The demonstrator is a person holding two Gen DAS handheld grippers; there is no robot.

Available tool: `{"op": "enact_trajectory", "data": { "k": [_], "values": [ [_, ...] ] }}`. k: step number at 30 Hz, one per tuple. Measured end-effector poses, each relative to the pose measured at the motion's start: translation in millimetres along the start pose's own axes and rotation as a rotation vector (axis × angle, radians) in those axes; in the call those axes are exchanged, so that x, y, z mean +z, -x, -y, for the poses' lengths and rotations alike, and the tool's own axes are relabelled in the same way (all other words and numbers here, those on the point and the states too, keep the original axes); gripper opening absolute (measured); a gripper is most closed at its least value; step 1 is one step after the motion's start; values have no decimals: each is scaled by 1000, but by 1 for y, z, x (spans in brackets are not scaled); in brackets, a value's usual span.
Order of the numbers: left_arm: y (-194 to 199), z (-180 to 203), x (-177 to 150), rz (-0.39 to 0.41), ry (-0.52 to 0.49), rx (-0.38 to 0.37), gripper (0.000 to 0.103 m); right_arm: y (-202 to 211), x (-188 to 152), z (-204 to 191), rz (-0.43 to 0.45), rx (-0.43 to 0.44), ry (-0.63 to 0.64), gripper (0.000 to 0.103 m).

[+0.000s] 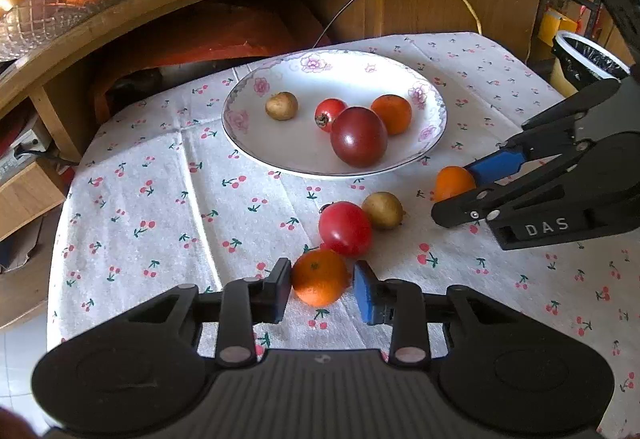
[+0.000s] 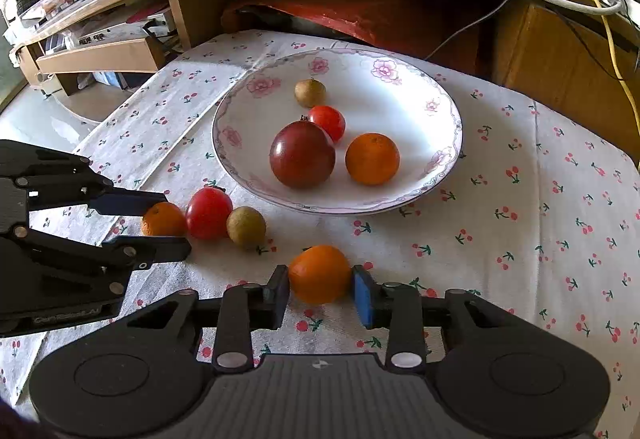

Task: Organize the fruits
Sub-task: 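Lift the mandarin in the left tool while the right tool carries its mandarin toward the bowl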

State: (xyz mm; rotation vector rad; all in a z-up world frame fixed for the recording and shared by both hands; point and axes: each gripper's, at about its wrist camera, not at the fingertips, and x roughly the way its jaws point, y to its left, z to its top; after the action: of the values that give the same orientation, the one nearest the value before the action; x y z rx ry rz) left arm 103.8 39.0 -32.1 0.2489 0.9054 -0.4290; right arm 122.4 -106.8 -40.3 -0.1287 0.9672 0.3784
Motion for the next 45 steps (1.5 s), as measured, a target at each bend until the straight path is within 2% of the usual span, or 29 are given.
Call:
{"op": "enact_trajectory", "data": {
  "k": [6,18,27,32,45],
  "values": [
    [1,-1,-2,2,5,1,37,3,-1,0,-4,1,2,28],
    [22,14,-7,12,-27,-63,37,25,-18,-16,-34,31,16,28],
    [25,39,-16,-7,-89,-97,37,33,-41,-27,-80,-20,38,28],
    [21,45,-21,-19,-103,-92,37,33,-43,-27,-64,-21,40,29],
    [18,40,-21,-14,-67,-102,41,35,-46,-17,-47,31,16,31]
  ]
}}
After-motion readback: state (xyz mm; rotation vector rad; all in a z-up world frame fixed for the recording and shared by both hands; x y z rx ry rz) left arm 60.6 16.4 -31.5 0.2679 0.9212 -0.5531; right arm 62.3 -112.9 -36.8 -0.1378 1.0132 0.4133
